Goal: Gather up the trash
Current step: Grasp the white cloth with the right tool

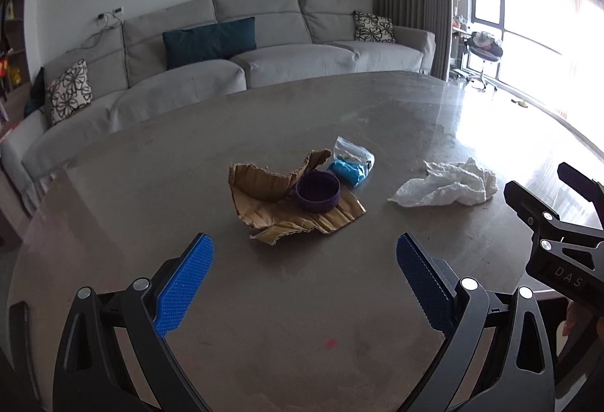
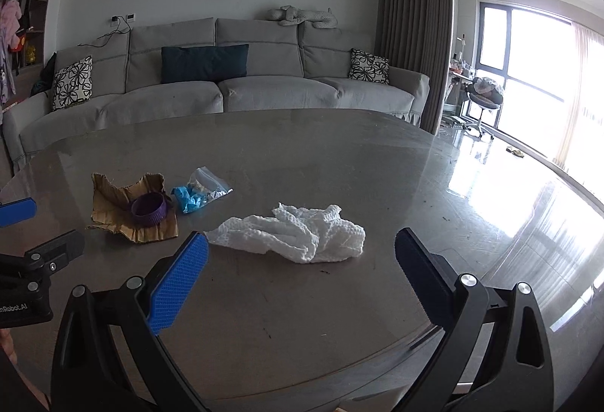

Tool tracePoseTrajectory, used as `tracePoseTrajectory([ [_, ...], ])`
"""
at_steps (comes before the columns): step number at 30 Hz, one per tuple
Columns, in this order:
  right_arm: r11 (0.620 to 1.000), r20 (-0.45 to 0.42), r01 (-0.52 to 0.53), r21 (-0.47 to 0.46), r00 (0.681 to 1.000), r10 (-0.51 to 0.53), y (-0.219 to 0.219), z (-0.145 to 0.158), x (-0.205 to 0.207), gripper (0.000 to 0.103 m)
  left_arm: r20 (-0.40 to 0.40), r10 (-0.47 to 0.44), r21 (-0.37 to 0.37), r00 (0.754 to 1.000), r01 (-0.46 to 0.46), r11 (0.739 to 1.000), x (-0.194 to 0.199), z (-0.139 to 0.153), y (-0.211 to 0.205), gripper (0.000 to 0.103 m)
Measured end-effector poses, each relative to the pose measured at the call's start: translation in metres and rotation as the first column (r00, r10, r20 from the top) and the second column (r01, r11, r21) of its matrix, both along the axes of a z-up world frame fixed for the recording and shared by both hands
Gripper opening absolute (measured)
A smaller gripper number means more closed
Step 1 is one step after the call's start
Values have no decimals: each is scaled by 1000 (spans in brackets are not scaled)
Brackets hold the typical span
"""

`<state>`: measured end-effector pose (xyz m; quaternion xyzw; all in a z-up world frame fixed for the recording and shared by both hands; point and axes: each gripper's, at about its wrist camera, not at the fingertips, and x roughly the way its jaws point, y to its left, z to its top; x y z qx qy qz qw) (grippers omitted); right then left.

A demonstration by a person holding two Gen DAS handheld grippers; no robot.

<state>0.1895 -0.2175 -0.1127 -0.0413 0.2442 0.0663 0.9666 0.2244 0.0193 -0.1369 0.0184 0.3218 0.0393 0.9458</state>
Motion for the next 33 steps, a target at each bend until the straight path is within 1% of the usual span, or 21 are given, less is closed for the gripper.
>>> tracePoseTrajectory([
  [5,999,-79,-2,48,997,6,1,-20,40,98,-4,18,6,1000,-18,1000,17,-4,10,97],
  [8,999,-115,1,52,993,5,3,-29,57,98,-14,21,18,1000,-21,1000,29,-8,9,97],
  [12,999,-138,-12,44,990,18,6,-33,68,98,-17,14,20,1000,-13,1000,45,-10,6,97],
  [17,999,-141,-20,29,990,24,9,-32,75,98,-12,-8,31,1000,8,999,63,-8,-3,97],
  [21,1000,-177,-14,18,984,17,7,-35,88,98,-13,-25,27,1000,25,999,75,-5,-11,97],
  [23,1000,-218,-3,-1,976,3,7,-39,96,98,-9,-30,34,1000,30,999,79,-3,-15,97],
  [24,1000,-252,-1,-9,968,-1,6,-42,101,98,-7,-33,35,999,33,999,81,-2,-17,97],
  [26,1000,-295,-14,7,955,16,6,-47,106,98,-8,-37,34,999,38,999,84,-1,-20,97],
  [28,1000,-323,-21,-8,946,17,8,-50,110,97,-5,-40,35,999,40,999,83,-1,-21,97],
  [30,999,-328,-29,-35,944,16,12,-52,109,87,-3,-41,35,999,41,999,82,-1,-22,97],
  [31,999,-326,-33,-22,945,24,11,-52,108,83,-3,-41,33,999,41,999,81,0,-23,97],
  [32,999,-318,-25,-25,948,16,11,-52,106,67,-4,-40,29,999,40,999,80,0,-23,97],
  [33,999,-308,-15,-38,951,3,12,-51,104,38,-6,-40,24,999,40,999,79,1,-22,97],
])
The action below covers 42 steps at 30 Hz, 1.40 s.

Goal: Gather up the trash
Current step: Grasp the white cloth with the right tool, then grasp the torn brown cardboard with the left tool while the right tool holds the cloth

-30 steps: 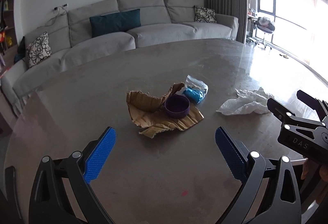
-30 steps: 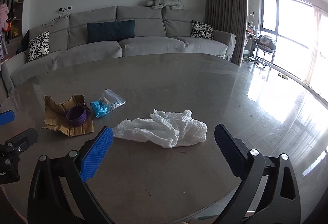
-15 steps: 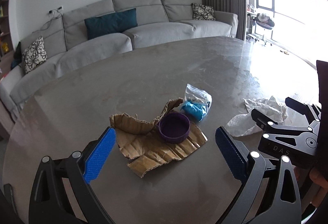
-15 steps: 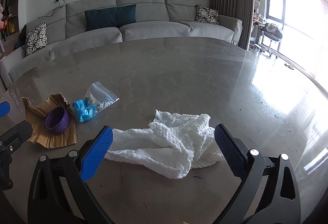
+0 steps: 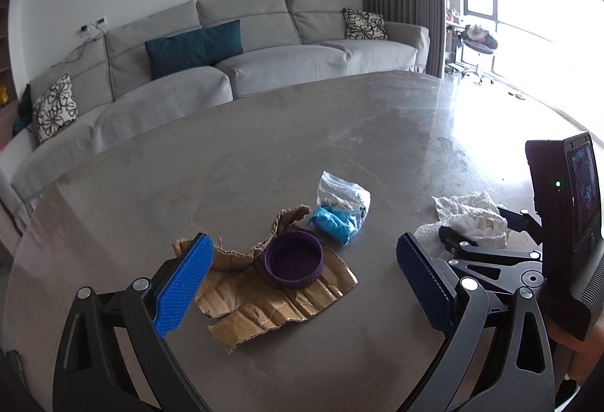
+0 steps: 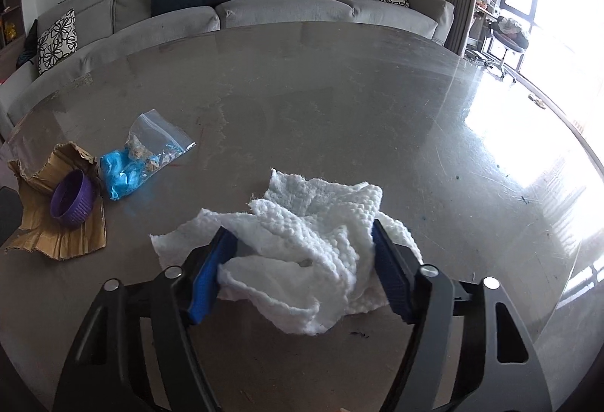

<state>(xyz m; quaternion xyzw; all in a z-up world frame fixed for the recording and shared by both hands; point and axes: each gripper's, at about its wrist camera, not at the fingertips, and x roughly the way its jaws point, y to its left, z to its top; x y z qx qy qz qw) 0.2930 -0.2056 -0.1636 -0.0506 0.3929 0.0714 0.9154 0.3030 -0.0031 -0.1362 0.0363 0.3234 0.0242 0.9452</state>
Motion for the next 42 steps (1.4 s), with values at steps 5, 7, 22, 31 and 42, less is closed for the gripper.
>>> tracePoseTrajectory([
  [5,999,-1,1,-41,1000,-1,-3,4,-11,16,-4,3,8,1000,-3,1000,-12,-2,1,97],
  [7,998,41,-6,-55,999,8,-2,11,-24,15,-8,11,9,1000,-11,1000,-19,-4,6,97],
  [22,998,171,-36,-43,984,43,6,50,-75,15,-127,130,-91,983,-142,986,-17,-33,53,97],
  [31,999,189,-45,-7,981,45,2,58,-90,15,-221,120,-181,968,-162,970,11,-57,60,97],
  [42,997,239,-69,43,969,57,3,77,-101,16,-220,98,-204,971,-144,968,14,-61,64,59],
])
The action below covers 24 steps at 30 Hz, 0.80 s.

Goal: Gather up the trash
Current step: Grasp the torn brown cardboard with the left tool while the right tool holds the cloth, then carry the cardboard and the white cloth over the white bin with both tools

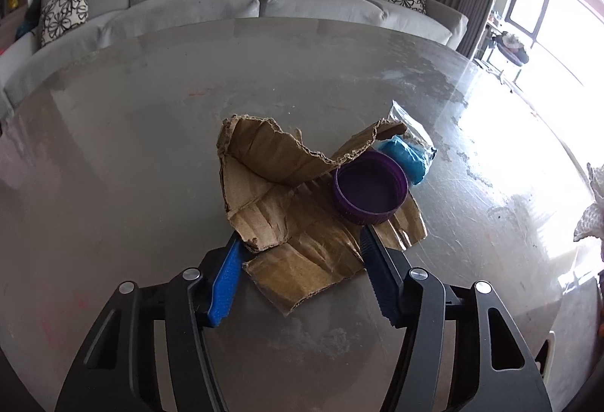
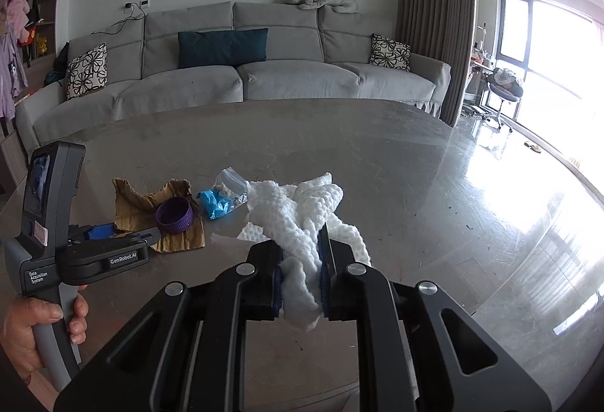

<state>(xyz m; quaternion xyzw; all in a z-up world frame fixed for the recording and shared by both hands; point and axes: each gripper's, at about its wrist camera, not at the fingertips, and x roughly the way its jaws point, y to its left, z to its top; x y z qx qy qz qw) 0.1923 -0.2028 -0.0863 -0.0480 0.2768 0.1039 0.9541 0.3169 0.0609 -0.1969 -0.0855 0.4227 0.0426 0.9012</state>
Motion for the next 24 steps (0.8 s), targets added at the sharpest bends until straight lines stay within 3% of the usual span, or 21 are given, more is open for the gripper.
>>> tracePoseTrajectory([
  [1,1000,6,-1,6,1000,1,0,2,-1,16,3,-5,-7,1000,5,1000,0,0,0,54],
  [3,1000,11,-6,11,1000,6,2,4,-4,16,8,-33,-40,999,33,999,-1,1,0,33],
  [5,1000,22,-10,20,1000,9,5,7,-6,16,8,-43,-33,999,43,999,-3,4,-4,28],
  [17,999,56,-23,47,998,20,6,26,-17,16,175,-109,174,979,78,982,-36,65,-33,21],
  [24,997,81,-33,71,996,28,-2,33,-32,16,206,-115,202,972,73,977,-49,90,-40,21],
])
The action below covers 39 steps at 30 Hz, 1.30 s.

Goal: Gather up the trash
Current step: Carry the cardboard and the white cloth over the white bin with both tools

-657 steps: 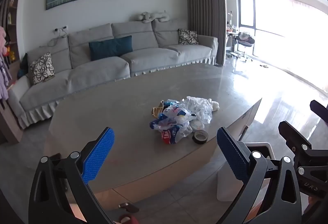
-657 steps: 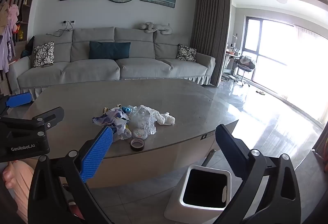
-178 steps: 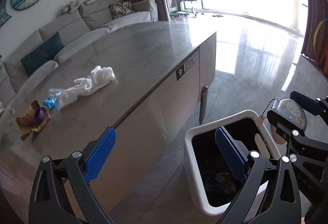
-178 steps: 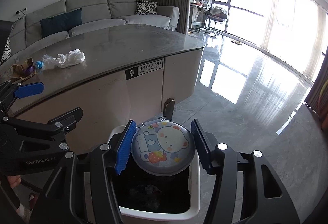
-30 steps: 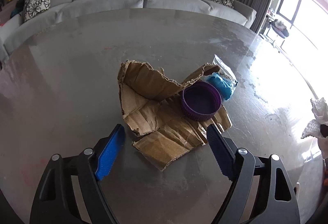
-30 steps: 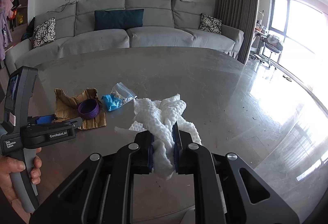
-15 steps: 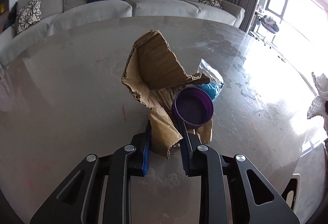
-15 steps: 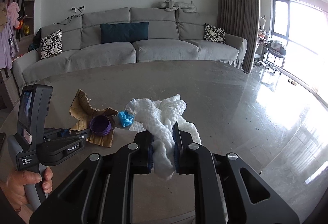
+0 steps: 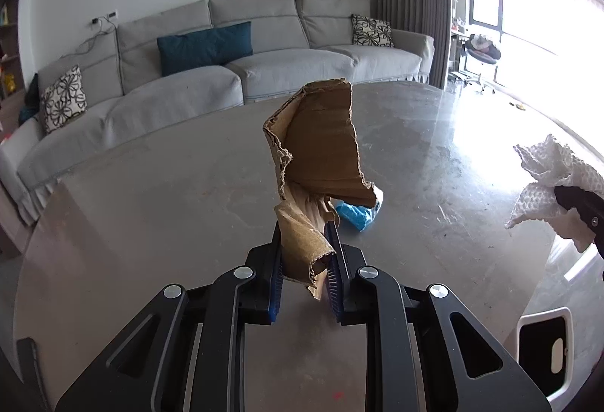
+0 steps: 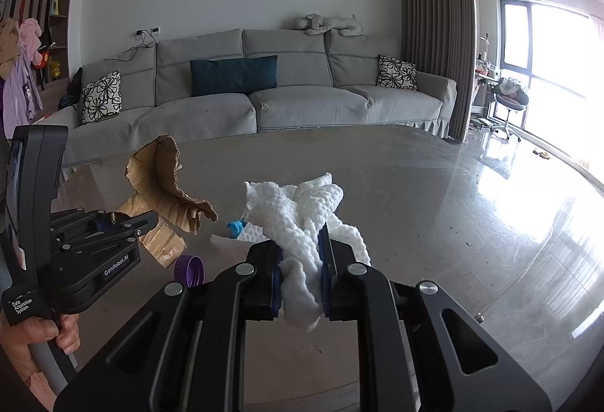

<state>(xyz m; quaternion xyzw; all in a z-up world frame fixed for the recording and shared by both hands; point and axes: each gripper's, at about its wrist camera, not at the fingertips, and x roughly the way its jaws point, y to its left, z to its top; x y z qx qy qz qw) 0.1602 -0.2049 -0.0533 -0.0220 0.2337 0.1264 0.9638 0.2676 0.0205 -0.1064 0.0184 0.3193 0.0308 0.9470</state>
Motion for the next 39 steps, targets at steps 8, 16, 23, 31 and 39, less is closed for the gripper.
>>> tracePoseTrajectory([
  [8,1000,47,-6,17,999,6,-9,19,-25,16,45,-9,30,999,7,1000,-22,25,-13,21],
  [16,1000,91,9,27,996,-12,-24,33,-57,16,80,-48,51,996,44,998,-52,40,-34,21],
  [23,998,102,56,42,993,-60,-43,37,-82,16,86,-115,42,990,112,993,-77,47,-60,21],
  [31,986,96,157,55,982,-162,-81,35,-122,16,88,-225,32,970,223,974,-103,50,-106,21],
  [39,964,92,263,36,960,-265,-119,33,-156,16,76,-345,19,935,345,938,-130,44,-165,21],
])
